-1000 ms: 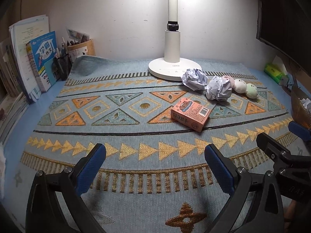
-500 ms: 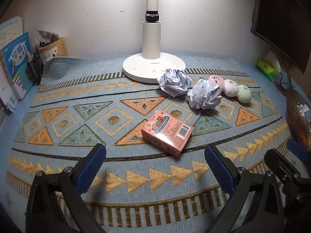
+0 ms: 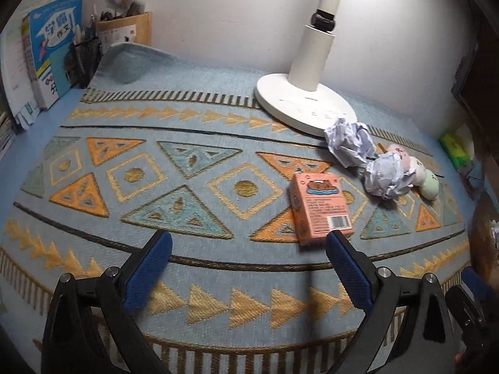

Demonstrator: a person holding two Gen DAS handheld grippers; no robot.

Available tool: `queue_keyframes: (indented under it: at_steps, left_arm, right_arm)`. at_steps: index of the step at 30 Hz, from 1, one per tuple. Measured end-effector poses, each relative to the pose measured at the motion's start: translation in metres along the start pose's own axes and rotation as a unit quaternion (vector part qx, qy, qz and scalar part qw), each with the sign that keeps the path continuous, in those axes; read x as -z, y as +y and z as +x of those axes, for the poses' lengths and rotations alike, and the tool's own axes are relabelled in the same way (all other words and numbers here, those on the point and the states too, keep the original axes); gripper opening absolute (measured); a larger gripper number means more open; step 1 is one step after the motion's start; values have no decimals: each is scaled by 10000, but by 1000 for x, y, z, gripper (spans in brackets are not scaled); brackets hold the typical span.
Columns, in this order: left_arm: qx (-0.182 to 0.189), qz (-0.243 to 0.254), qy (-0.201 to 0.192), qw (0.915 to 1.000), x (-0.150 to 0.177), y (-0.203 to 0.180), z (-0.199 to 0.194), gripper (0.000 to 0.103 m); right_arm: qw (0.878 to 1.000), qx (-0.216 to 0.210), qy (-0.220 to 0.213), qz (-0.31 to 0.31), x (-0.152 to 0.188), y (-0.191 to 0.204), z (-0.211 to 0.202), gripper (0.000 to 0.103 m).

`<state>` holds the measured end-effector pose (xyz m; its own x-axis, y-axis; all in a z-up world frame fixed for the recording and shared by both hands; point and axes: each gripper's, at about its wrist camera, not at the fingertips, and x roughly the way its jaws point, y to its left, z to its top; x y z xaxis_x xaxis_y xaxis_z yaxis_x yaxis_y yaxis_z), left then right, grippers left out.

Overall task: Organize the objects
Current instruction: 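Move both grippers back over the rug toward the snack box and paper, then grasp the orange snack box with left while right grasps a paper ball, then lift the snack box with left while right lifts the paper ball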

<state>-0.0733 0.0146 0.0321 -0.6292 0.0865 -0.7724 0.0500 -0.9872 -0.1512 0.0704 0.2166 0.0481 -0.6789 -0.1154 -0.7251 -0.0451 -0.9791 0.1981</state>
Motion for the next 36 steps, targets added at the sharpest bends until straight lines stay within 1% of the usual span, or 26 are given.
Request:
queue_keyframes:
  at_steps: [2, 3, 5, 6, 7, 8, 9, 10, 12, 15, 18, 20, 21, 22, 23, 24, 25, 27, 29, 31, 33, 35, 36]
  left_arm:
    - [66, 239, -73, 9997, 0, -13, 1, 98]
    - [106, 300, -62, 9995, -2, -18, 3, 98]
    - [262, 374, -45, 9989, -8, -27, 8, 98]
    - [288, 443, -27, 9986, -11, -33, 12, 97]
    - [306, 532, -6, 9981, -12, -39, 15, 89]
    - [338, 615, 41, 9975, -13, -44, 18, 85]
    - [402, 647, 114, 9970, -14, -47, 22, 79]
    - [468, 640, 174, 9967, -14, -49, 25, 79]
    - [521, 625, 195, 9965, -14, -48, 26, 79]
    - [677, 482, 157, 9964, -14, -41, 25, 79]
    - [561, 549, 168, 9968, -13, -44, 27, 79]
    - [353, 616, 80, 9974, -12, -48, 26, 79]
    - [285, 657, 42, 9974, -12, -50, 25, 78]
    - [267, 688, 46, 9973, -12, -51, 26, 66]
    - [260, 703, 111, 9971, -11, -52, 29, 58]
    - [186, 735, 88, 9971, -12, -53, 29, 52]
    - [206, 742, 75, 9970, -12, -53, 28, 44]
    - [186, 774, 56, 9968, -11, -53, 27, 43]
    - [248, 813, 24, 9964, -10, -53, 25, 43]
    - [400, 819, -141, 9957, -8, -53, 18, 41]
    - [467, 861, -279, 9948, -5, -54, 9, 40]
    - [568, 848, -234, 9945, 3, -56, 2, 40]
    - [725, 824, -169, 9938, 10, -58, -4, 40]
  right_arm:
    - [9993, -290, 124, 188, -14, -12, 0, 102]
    - [9984, -458, 176, 287, -22, -17, 1, 100]
    - [9963, -709, 366, 326, -40, -21, 11, 84]
    - [9956, -740, 498, 283, -48, -20, 19, 83]
    - [9949, -758, 624, 215, -54, -16, 27, 82]
    - [9933, -880, 733, 172, -60, -11, 37, 81]
    - [9903, -1093, 840, 190, -63, -8, 48, 79]
    - [9879, -1237, 899, 262, -66, -5, 59, 74]
    - [9879, -1227, 865, 378, -71, -2, 78, 73]
    - [9891, -1141, 886, 299, -77, 9, 101, 73]
    - [9930, -863, 794, 161, -85, 20, 116, 74]
    - [9954, -714, 614, 162, -87, 23, 121, 74]
    - [9964, -633, 548, 166, -87, 24, 121, 71]
    - [9973, -517, 520, 99, -86, 26, 120, 53]
    - [9974, -501, 522, 49, -85, 28, 120, 39]
    - [9976, -496, 488, 71, -85, 26, 118, 39]
    - [9979, -459, 429, 134, -84, 23, 114, 39]
    - [9979, -502, 169, 380, -83, 12, 100, 39]
    - [9975, -478, 52, 525, -79, 1, 87, 39]
    - [9970, -451, 66, 621, -70, -7, 72, 39]
    - [9960, -506, 148, 719, -54, -14, 55, 39]
    - [9954, -585, 161, 736, -37, -16, 35, 39]
    - [9955, -616, 140, 712, -27, -16, 24, 39]
